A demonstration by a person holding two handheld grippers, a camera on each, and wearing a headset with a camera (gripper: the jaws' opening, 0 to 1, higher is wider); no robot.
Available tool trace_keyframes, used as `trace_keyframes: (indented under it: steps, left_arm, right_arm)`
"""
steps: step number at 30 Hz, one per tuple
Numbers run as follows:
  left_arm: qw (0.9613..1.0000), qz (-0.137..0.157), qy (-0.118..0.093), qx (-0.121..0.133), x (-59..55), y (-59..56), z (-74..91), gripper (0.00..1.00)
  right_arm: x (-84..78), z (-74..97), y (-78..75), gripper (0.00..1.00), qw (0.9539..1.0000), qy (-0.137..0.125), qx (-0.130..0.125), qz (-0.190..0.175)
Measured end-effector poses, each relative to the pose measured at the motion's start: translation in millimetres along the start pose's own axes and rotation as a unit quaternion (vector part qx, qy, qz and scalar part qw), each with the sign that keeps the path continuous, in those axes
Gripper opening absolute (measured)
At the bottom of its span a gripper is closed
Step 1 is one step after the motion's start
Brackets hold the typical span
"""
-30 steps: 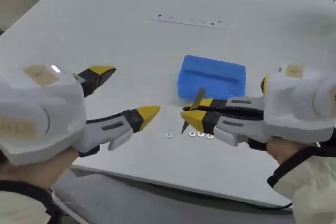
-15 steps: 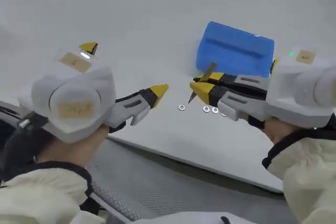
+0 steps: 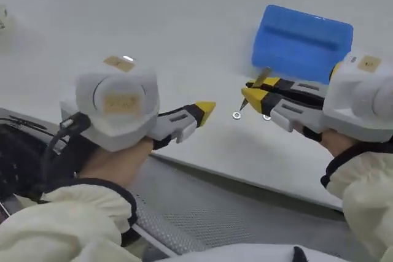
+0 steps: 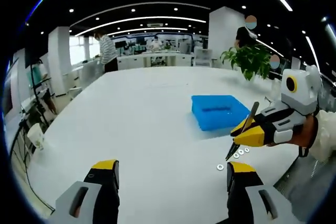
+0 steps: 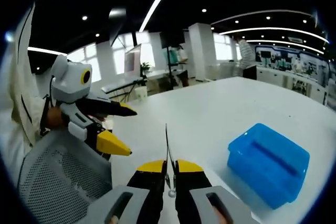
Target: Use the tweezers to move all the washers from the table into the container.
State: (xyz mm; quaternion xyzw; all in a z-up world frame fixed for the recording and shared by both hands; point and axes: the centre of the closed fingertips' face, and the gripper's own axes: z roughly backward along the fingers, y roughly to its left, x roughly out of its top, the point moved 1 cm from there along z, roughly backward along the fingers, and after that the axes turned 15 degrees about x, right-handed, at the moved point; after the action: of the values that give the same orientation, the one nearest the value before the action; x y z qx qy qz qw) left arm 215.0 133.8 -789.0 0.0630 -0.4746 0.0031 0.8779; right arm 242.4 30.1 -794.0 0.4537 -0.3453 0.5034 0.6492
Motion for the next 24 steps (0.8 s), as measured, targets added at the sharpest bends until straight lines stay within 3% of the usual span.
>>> trace_keyframes:
  steps: [3, 6, 13, 24]
  left_arm:
    - [0.9998, -0.018, 0.0, 0.004, -2.0, -2.3, 0.4, 0.85]
    - [0.9998, -0.02, 0.007, 0.001, -4.5, -3.0, -0.2, 0.86]
    - [0.9993, -0.033, 0.012, 0.012, -7.0, -0.7, -0.7, 0.86]
    - [0.999, -0.041, 0.017, 0.005, -9.4, -4.3, -0.2, 0.88]
  right_arm:
    - [0.0, -2.2, -1.5, 0.03, 1.0, -0.006, -0.004, -0.001]
    - [-4.4, -2.8, -3.5, 0.03, 0.9999, 0.008, -0.005, 0.007]
    - [-10.9, -3.1, -9.2, 0.03, 0.9999, 0.006, -0.005, -0.011]
    - [-17.0, -8.4, -9.0, 0.04, 0.9999, 0.015, -0.005, -0.005]
